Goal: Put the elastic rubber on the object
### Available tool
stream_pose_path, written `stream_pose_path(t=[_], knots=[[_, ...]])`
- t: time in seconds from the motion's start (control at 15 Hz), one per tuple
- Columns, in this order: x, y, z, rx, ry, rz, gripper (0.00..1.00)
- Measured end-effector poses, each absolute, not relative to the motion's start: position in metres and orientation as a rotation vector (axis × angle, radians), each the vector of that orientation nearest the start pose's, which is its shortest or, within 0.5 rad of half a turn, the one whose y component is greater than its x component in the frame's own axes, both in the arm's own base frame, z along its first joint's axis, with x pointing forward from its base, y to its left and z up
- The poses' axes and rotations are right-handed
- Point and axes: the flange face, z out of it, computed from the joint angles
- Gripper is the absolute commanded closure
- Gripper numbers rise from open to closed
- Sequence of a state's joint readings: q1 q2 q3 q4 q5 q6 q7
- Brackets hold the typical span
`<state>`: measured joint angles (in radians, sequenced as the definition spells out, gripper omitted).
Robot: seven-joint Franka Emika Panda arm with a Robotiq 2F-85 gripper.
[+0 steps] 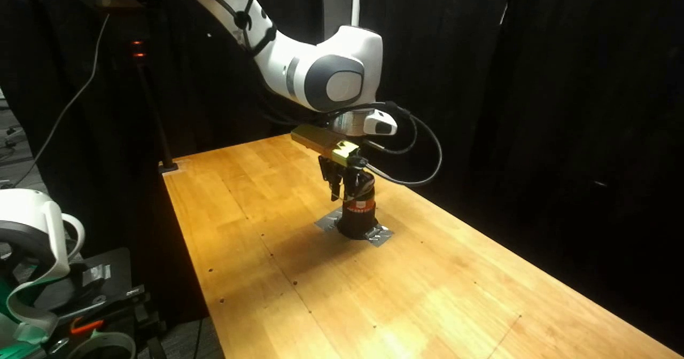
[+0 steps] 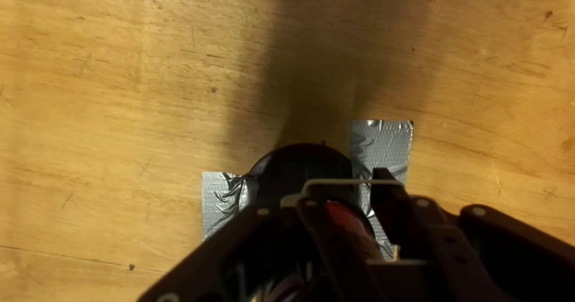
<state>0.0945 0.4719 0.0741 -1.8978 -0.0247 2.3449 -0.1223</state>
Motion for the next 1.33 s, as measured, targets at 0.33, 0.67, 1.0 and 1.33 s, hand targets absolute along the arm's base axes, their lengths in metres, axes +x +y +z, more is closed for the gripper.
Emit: stream_pose_path(t=[0.33,0.67,1.0,1.33], knots=[[0.594,0.102,0.253,-3.086,-0.476,-0.137,0.82],[0.563,0.097,0.258,-3.054,-0.473,-0.455,0.83],[0.528,0.090,0.255,-2.987,-0.492,-0.763,0.83],[0.494,0.084,0.242,-2.894,-0.617,-1.009,0.82]])
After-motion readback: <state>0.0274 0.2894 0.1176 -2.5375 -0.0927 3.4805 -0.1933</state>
